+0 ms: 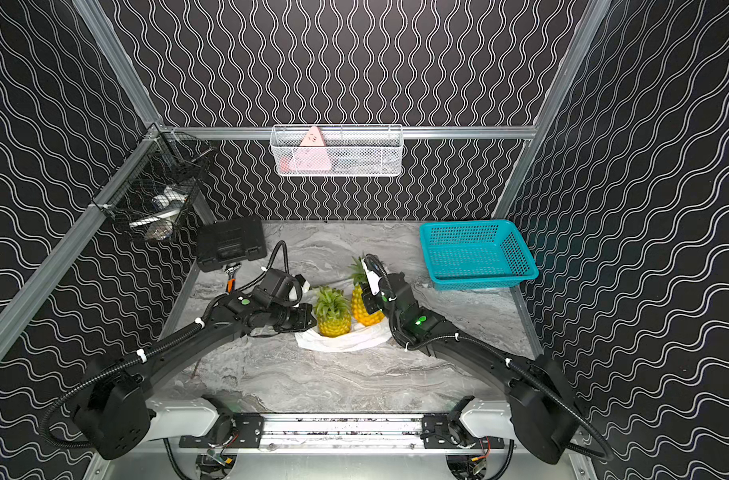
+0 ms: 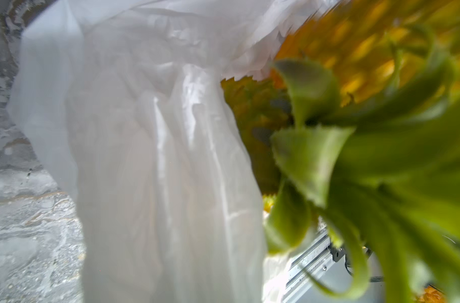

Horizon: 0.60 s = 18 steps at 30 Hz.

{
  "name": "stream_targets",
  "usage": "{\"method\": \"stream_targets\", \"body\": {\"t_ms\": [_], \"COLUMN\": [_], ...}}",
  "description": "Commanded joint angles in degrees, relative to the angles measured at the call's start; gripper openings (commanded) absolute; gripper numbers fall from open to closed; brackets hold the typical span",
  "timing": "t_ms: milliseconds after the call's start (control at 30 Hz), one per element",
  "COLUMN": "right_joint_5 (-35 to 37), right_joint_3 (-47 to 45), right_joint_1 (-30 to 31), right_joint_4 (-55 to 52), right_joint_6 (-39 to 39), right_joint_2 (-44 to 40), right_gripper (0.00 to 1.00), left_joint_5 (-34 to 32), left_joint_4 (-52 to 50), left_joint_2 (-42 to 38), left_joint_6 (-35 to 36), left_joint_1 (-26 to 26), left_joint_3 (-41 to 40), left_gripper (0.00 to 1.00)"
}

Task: Place the pineapple into a plastic bag & tie a knot
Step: Place the pineapple in the plastic bag.

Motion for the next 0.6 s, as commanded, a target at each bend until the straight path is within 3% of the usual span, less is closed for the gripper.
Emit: {"method": "stream_targets", "body": {"t_ms": [0, 67, 133, 233, 300, 367, 467, 567], "right_joint_5": [-2.5, -5.6, -7.5, -9.1, -11.8, -14.7, -18.1, -22.1], "right_joint_3": [-2.5, -2.3, 0.8, 7.3, 12.9, 18.7, 24.4, 24.8], "right_joint_1": [0.2, 0.2, 0.2, -0.6, -2.4, -6.3, -15.6, -26.2], "right_joint_4": [8.6, 7.7, 2.3, -7.1, -15.3, -24.2, -35.8, -45.4], "right_joint_6": [0.9, 0.6, 1.6, 2.1, 1.2, 2.0, 6.2, 7.4], "right_joint_2": [1.9, 2.9, 2.0, -2.4, -5.5, -7.5, -7.3, -3.9], "right_gripper": [0.07, 0.16, 0.35, 0.72, 0.86, 0.91, 0.91, 0.82], "left_joint_5": [0.2, 0.1, -0.1, -0.3, -0.9, -1.7, -1.9, -1.9], "left_joint_4": [-0.3, -0.5, -0.9, -1.5, -2.4, -3.1, -3.4, -3.8], "left_joint_2": [0.2, 0.6, 0.9, 1.1, 1.0, 0.9, 1.0, 1.4], "left_joint_6": [0.0, 0.1, 0.3, 0.7, 1.3, 1.7, 2.0, 2.0], "left_joint_1": [0.1, 0.1, 0.1, 0.1, 0.1, 0.1, 0.1, 0.1], "left_joint_3": [0.7, 1.1, 1.5, 2.1, 2.6, 3.0, 3.4, 3.8], "left_gripper": [0.0, 0.0, 0.0, 0.0, 0.0, 0.0, 0.0, 0.0]}}
